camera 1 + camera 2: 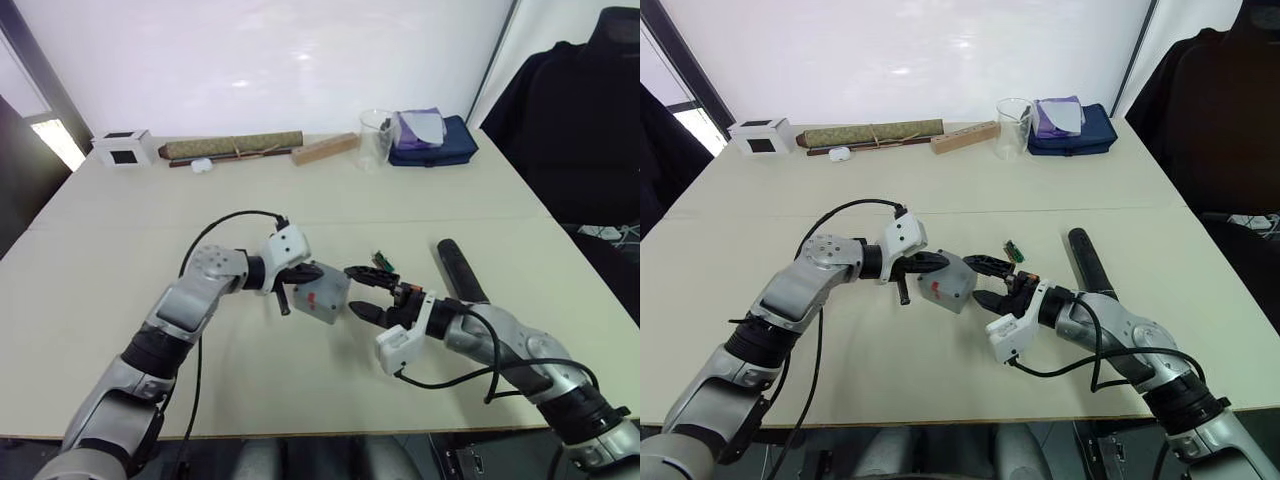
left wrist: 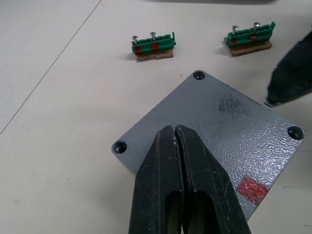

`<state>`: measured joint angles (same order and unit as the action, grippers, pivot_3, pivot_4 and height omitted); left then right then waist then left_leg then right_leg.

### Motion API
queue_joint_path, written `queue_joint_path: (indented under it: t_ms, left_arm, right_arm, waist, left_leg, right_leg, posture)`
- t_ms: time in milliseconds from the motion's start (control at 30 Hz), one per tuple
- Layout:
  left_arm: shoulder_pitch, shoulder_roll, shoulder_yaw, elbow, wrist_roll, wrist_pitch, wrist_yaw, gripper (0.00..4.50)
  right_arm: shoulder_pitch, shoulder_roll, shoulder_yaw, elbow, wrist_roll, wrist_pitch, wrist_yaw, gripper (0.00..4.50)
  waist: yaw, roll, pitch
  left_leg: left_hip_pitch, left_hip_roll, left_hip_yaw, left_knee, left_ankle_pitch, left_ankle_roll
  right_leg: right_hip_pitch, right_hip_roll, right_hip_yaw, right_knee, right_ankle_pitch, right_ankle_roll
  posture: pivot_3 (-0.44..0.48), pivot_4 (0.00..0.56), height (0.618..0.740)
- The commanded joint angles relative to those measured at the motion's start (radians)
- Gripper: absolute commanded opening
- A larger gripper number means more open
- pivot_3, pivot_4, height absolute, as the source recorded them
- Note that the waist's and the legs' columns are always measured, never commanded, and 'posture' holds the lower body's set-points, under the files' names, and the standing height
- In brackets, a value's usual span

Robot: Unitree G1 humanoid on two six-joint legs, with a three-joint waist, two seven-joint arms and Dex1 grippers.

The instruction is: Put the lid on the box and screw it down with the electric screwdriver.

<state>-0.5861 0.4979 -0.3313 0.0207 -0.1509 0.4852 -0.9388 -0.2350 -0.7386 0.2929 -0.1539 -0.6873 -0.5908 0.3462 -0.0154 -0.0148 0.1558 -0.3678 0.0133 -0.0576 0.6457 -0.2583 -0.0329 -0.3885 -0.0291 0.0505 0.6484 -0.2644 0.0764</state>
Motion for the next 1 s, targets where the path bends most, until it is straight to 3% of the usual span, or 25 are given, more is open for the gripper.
queue_joint_path:
  t_ms: [33, 233, 400, 500, 667, 800, 1000]
  left_arm:
    - [0.064, 0.016, -0.015, 0.095, 0.012, 0.035, -0.023, 0.0]
    - [0.036, 0.007, 0.124, 0.044, -0.117, 0.09, -0.04, 0.0]
    - [-0.034, 0.058, 0.336, -0.042, -0.321, 0.256, -0.055, 0.0]
    - [-0.054, 0.081, 0.372, -0.007, -0.332, 0.283, -0.032, 0.0]
    - [-0.023, 0.089, 0.276, 0.063, -0.22, 0.207, -0.003, 0.0]
    - [0.021, 0.051, 0.176, 0.118, -0.134, 0.132, 0.021, 0.0]
    - [0.069, 0.01, 0.154, 0.082, -0.135, 0.141, 0.022, 0.0]
  right_arm:
    - [0.038, 0.017, -0.067, -0.079, 0.202, 0.102, 0.082, 3.89]
    - [0.098, 0.093, -0.112, -0.194, 0.473, 0.319, 0.196, 1.74]
    - [0.176, 0.137, -0.135, -0.343, 0.711, 0.654, 0.285, 0.05]
    - [0.177, 0.13, -0.122, -0.395, 0.768, 0.859, 0.324, 0.05]
    - [0.126, 0.143, -0.074, -0.409, 0.772, 1.042, 0.335, 0.05]
    - [0.068, 0.16, -0.007, -0.366, 0.719, 1.115, 0.314, 0.05]
    - [0.02, 0.186, 0.038, -0.299, 0.667, 1.135, 0.288, 0.05]
  waist:
    - [-0.001, 0.0, 0.0]
    - [-0.006, 0.0, 0.001]
    - [-0.003, -0.002, 0.01]
    - [-0.002, -0.003, 0.016]
    - [-0.001, -0.002, 0.016]
    - [-0.001, -0.003, 0.016]
    - [0.0, -0.003, 0.016]
  left_leg:
    - [0.0, 0.0, 0.0, 0.0, 0.0, 0.0]
    - [-0.002, 0.002, -0.001, -0.001, 0.0, 0.001]
    - [-0.007, 0.002, -0.002, 0.0, 0.0, 0.001]
    - [-0.008, 0.002, -0.003, 0.0, 0.0, 0.001]
    - [-0.007, 0.001, -0.002, -0.001, 0.0, 0.001]
    - [-0.009, 0.001, -0.002, -0.001, 0.0, 0.001]
    - [-0.021, 0.001, -0.002, 0.0, 0.0, 0.0]
  right_leg:
    - [0.0, 0.0, 0.0, 0.0, 0.0, 0.0]
    - [-0.003, 0.002, 0.0, 0.001, 0.0, -0.001]
    - [-0.008, 0.002, -0.001, 0.002, 0.0, -0.001]
    - [-0.009, 0.002, -0.001, 0.002, 0.0, -0.001]
    - [-0.009, 0.001, -0.001, 0.001, 0.0, -0.001]
    - [-0.011, 0.001, -0.001, 0.001, 0.0, -0.001]
    - [-0.022, 0.001, -0.001, 0.002, 0.002, 0.003]
  posture:
    - [0.0, 0.15, 0.74]
    - [0.0, 0.15, 0.74]
    - [0.0, 0.15, 0.74]
    - [0.0, 0.15, 0.74]
    - [0.0, 0.15, 0.74]
    - [0.0, 0.15, 0.74]
    - [0.0, 0.15, 0.74]
